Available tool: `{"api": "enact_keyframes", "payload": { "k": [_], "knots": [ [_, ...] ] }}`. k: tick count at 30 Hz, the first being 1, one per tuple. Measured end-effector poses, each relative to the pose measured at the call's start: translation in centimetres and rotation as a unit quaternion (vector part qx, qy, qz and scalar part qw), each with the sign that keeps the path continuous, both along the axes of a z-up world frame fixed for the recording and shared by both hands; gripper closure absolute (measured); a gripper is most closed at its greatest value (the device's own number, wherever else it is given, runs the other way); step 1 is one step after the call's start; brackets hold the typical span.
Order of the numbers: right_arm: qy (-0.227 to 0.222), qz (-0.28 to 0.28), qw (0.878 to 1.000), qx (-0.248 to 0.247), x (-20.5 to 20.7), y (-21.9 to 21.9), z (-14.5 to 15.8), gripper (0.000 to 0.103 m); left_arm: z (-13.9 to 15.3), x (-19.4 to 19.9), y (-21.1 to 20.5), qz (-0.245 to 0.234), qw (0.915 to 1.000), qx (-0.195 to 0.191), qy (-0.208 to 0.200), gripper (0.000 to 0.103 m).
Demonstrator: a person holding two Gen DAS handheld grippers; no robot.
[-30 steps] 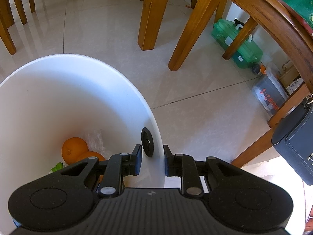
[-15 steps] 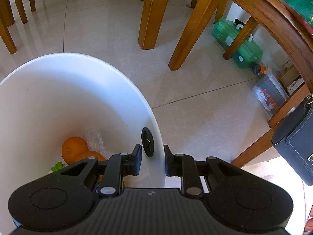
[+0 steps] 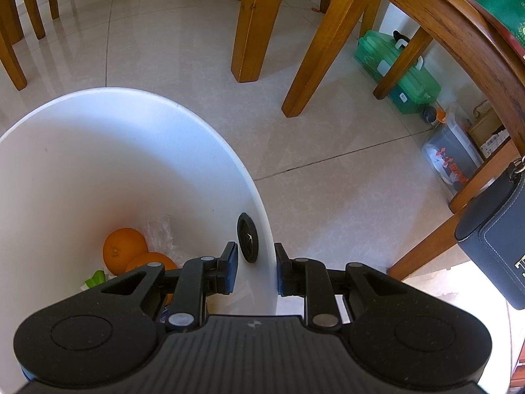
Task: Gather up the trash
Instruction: 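Carry the blue carton over the bin and open the left tool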
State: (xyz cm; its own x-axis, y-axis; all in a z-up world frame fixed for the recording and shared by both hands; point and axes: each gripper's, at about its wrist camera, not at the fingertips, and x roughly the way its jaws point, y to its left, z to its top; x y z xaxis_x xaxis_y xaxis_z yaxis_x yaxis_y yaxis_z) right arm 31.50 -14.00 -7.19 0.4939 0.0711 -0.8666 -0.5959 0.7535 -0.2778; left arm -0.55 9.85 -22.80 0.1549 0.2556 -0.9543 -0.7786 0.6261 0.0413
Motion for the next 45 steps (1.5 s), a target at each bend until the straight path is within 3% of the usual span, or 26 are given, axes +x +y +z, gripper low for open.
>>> {"api": "enact_keyframes", "payload": {
  "k": [7, 10, 16, 20, 23, 27, 29, 31, 39, 45],
  "knots": [
    [-0.004, 0.002, 1.0, -0.004, -0.2, 0.1, -0.1, 0.076, 5.7, 2.4, 0.5, -0.054, 0.9983, -0.019, -0.006, 0.068],
    [-0.005, 0.002, 1.0, -0.006, -0.2, 0.1, -0.1, 0.076, 9.8, 3.4, -0.1, -0.091, 0.9956, -0.017, -0.016, 0.068],
    [-0.003, 0.002, 1.0, -0.004, -0.2, 0.1, -0.1, 0.076, 18.6, 7.0, -0.9, -0.152, 0.9861, -0.014, -0.067, 0.068],
    [0.001, 0.0, 1.0, -0.002, -0.1, 0.1, -0.1, 0.076, 21.9, 10.3, -0.9, -0.171, 0.9791, -0.016, -0.109, 0.067],
    [0.008, -0.001, 1.0, 0.004, 0.1, 0.2, 0.0, 0.076, 22.7, 12.9, -0.4, -0.175, 0.9743, -0.021, -0.141, 0.067],
    [0.007, 0.006, 1.0, 0.004, 0.0, 0.0, -0.1, 0.076, 22.1, 16.0, -0.1, -0.178, 0.9716, -0.019, -0.155, 0.066],
    [0.009, 0.006, 1.0, 0.005, 0.1, 0.1, -0.1, 0.076, 21.3, 16.4, 0.2, -0.171, 0.9719, -0.016, -0.161, 0.041],
    [0.013, 0.004, 1.0, 0.009, 0.2, 0.0, -0.1, 0.076, 21.3, 16.6, 0.2, -0.164, 0.9715, -0.003, -0.171, 0.03],
    [0.014, 0.008, 1.0, 0.009, 0.4, 0.2, -0.1, 0.076, 21.7, 14.3, 1.4, -0.153, 0.9737, -0.003, -0.169, 0.027],
    [0.01, 0.009, 1.0, 0.007, 0.2, 0.4, -0.3, 0.077, 21.5, 12.4, 2.4, -0.14, 0.9771, 0.017, -0.159, 0.024]
  ]
}}
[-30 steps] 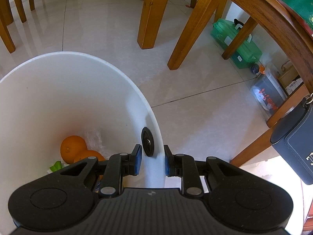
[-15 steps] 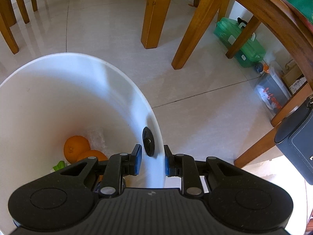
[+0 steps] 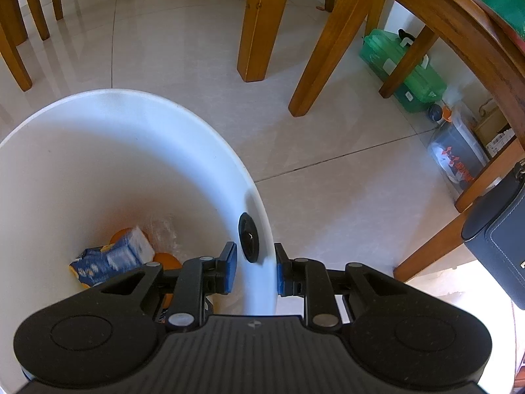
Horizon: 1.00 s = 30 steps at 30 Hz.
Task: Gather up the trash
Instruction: 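Carry the blue carton over the bin and open the left tool, then grasp the beige milk-tea cup with the left tool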
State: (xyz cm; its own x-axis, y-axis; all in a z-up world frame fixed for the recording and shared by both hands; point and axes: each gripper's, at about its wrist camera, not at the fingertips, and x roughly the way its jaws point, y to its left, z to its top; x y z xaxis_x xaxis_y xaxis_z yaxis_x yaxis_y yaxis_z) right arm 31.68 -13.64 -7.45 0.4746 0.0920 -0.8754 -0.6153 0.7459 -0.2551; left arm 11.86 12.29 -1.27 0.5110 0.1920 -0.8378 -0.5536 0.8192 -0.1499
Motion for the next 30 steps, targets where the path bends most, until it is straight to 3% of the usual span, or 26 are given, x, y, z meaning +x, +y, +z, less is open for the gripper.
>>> {"api": "enact_keyframes", "payload": {
  "k": [8, 13, 18, 25, 30],
  "knots": [
    [-0.001, 0.001, 1.0, -0.001, -0.3, 0.1, 0.0, 0.077, -0.5, -4.1, 3.0, 0.036, 0.9984, 0.036, 0.027, 0.02],
    [0.006, 0.0, 1.0, -0.001, 0.0, 0.0, 0.1, 0.077, -2.5, -6.1, 5.6, 0.066, 0.9965, 0.031, 0.04, 0.02],
    [0.011, -0.01, 1.0, 0.004, 0.4, 0.2, 0.1, 0.077, -6.3, -7.9, 9.2, 0.107, 0.992, 0.029, 0.061, 0.019],
    [0.006, 0.003, 1.0, -0.008, 0.3, 0.5, 0.0, 0.077, -13.6, -9.3, 16.0, 0.181, 0.9787, 0.011, 0.097, 0.019],
    [-0.002, 0.015, 1.0, -0.016, -0.2, 0.4, -0.2, 0.077, -17.9, -9.6, 19.9, 0.222, 0.9709, -0.014, 0.089, 0.019]
  ]
}}
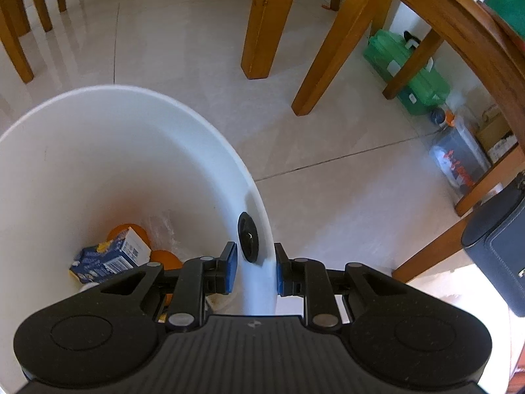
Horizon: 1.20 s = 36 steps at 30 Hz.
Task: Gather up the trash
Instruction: 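Grasp the beige milk-tea cup with the left tool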
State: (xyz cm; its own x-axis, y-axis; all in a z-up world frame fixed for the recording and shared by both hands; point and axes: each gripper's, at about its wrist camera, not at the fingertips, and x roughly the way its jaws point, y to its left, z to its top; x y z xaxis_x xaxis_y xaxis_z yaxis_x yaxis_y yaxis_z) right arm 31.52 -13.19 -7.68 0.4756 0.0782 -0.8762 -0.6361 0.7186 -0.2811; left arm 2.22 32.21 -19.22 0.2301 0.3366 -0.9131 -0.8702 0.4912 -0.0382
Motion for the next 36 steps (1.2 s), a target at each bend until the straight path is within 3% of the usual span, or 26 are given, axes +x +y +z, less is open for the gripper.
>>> {"api": "enact_keyframes", "payload": {
  "k": [9, 22, 31, 36],
  "knots": [
    [-0.005, 0.001, 1.0, -0.008, -0.3, 0.2, 0.0, 0.076, -4.7, 0.4, 3.4, 0.038, 0.9991, -0.017, 0.002, 0.019],
    [0.02, -0.008, 1.0, 0.01, 0.1, 0.2, 0.2, 0.076, -6.0, -2.8, 3.1, 0.053, 0.997, -0.056, 0.012, 0.019],
    [0.019, 0.002, 1.0, 0.009, 0.0, 0.1, 0.2, 0.077, -6.0, -5.2, -1.3, -0.036, 0.9933, -0.108, 0.019, 0.019],
    [0.016, 0.006, 1.0, 0.007, -0.2, 0.2, 0.1, 0.077, -4.2, -5.2, -4.8, -0.159, 0.9805, -0.113, 0.02, 0.019]
  ]
}}
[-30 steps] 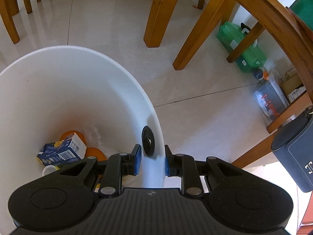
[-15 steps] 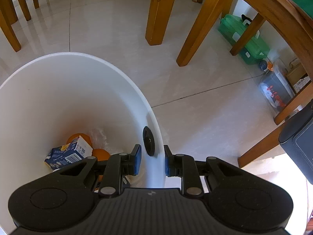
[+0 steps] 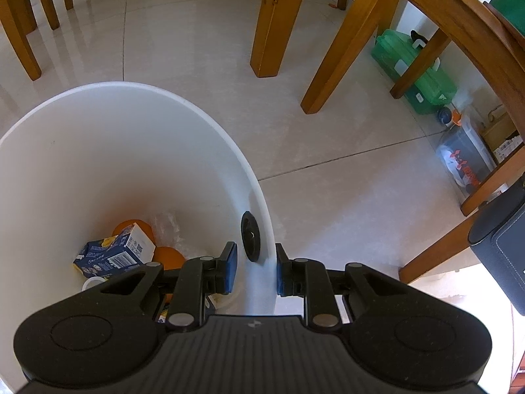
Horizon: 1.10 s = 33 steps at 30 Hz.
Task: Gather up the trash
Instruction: 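Grasp the beige milk-tea cup with the left tool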
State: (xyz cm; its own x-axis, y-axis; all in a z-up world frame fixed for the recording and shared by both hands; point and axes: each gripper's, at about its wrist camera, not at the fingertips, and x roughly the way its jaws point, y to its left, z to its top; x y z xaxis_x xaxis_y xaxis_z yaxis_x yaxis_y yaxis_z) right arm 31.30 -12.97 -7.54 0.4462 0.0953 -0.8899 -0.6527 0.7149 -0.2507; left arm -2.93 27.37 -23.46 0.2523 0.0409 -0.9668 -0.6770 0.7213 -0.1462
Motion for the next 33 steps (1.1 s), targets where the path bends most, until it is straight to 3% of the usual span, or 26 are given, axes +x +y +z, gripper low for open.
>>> {"api": "enact_keyframes", "payload": {
  "k": [3, 7, 13, 17, 25, 33],
  "knots": [
    [0.0, 0.0, 1.0, 0.001, 0.0, 0.0, 0.0, 0.077, 0.2, 0.5, -2.2, -0.073, 0.9972, -0.009, 0.005, 0.019],
    [0.0, 0.001, 1.0, 0.0, -0.3, 0.1, -0.1, 0.077, -0.9, 1.7, -5.3, -0.168, 0.9851, -0.021, 0.031, 0.019],
    [0.004, 0.0, 1.0, 0.004, -0.3, 0.0, 0.0, 0.077, -3.8, 3.1, -8.7, -0.234, 0.969, -0.014, 0.079, 0.02],
    [0.005, 0.001, 1.0, 0.005, -0.2, -0.1, 0.1, 0.077, -4.4, 3.3, -9.7, -0.236, 0.9686, -0.016, 0.077, 0.034],
    [0.006, 0.003, 1.0, 0.006, -0.2, -0.2, 0.2, 0.077, -4.5, 3.6, -9.7, -0.233, 0.9695, 0.0, 0.077, 0.034],
    [0.006, 0.004, 1.0, 0.005, -0.2, -0.1, 0.2, 0.077, 0.2, 4.0, -10.3, -0.215, 0.9746, 0.01, 0.06, 0.035]
  ]
}}
